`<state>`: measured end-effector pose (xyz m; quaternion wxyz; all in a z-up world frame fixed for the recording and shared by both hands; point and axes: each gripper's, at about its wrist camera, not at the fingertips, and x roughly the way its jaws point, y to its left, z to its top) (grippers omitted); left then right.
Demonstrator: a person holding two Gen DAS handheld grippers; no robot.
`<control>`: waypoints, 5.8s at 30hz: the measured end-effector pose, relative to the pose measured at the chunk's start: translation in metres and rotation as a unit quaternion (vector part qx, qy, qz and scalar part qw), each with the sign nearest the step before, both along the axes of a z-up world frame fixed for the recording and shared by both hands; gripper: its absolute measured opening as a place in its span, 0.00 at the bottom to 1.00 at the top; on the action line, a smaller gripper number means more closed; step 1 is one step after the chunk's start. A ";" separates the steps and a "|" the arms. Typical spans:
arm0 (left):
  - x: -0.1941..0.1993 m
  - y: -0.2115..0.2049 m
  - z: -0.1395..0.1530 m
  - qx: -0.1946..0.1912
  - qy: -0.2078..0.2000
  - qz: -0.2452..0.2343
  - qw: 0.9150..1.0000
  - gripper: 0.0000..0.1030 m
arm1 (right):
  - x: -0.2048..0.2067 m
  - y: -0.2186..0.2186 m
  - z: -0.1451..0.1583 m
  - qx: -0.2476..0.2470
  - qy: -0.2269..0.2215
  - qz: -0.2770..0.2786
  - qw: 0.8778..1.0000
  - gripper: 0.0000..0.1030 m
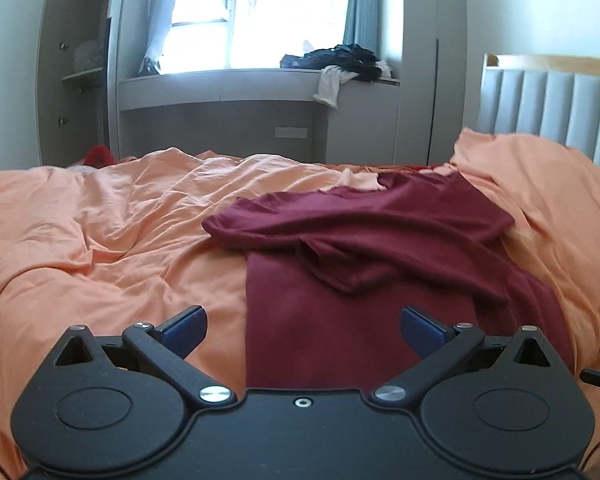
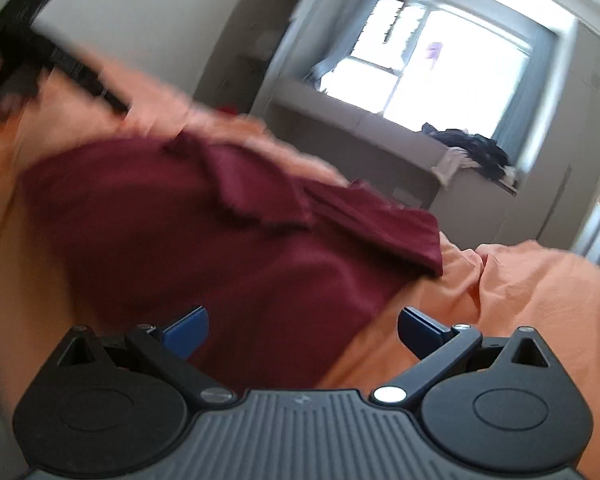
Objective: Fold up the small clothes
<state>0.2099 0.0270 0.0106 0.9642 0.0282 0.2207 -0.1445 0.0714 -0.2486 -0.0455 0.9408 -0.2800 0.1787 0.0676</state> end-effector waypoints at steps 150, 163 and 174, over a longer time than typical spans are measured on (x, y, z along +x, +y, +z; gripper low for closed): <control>0.239 -0.020 -0.001 0.050 0.106 0.150 0.982 0.82 | 0.253 -0.137 0.035 0.174 -0.061 -0.255 0.949 1.00; 0.149 0.000 0.048 -0.022 0.013 0.131 0.991 0.99 | 0.209 -0.144 0.059 0.227 -0.096 -0.238 0.940 1.00; 0.056 0.016 0.043 -0.058 0.062 0.065 0.994 0.99 | 0.289 -0.114 0.038 0.137 -0.022 -0.244 0.960 1.00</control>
